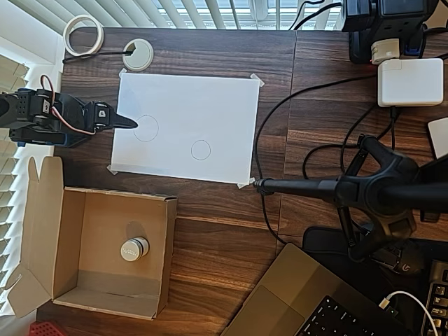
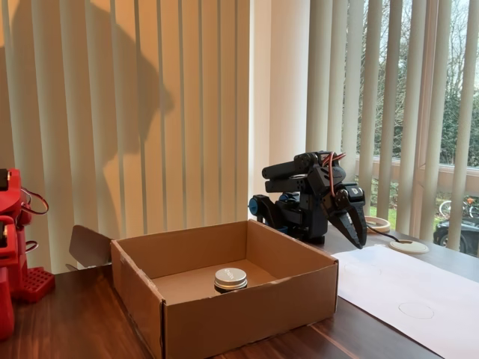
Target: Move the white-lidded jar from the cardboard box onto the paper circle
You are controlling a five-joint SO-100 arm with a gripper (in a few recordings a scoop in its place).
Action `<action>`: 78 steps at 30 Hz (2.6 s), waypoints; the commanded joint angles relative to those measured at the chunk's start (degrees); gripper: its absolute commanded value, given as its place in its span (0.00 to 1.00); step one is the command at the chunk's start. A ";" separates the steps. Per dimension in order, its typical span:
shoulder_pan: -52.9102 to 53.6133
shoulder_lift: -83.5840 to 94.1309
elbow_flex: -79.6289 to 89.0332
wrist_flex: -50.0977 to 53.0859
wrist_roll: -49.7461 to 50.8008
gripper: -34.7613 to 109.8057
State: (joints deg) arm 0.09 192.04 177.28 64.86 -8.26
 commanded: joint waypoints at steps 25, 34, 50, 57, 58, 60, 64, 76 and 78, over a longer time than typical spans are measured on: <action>0.62 3.69 -1.05 0.09 -0.44 0.24; 0.62 3.69 -1.05 0.09 -0.44 0.24; 0.18 3.69 -0.70 -1.14 -3.16 0.52; 3.34 3.69 -0.18 -4.75 -12.48 0.54; 3.78 3.69 -0.88 -4.83 -13.45 0.54; 4.31 3.52 -3.25 -5.10 -15.29 0.54; 4.57 -1.49 -11.34 -6.77 -20.30 0.54; 15.03 -35.68 -49.22 -12.22 -23.47 0.54; 18.81 -42.80 -56.16 -11.69 -24.43 0.54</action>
State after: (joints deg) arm 13.36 161.19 136.49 53.26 -31.55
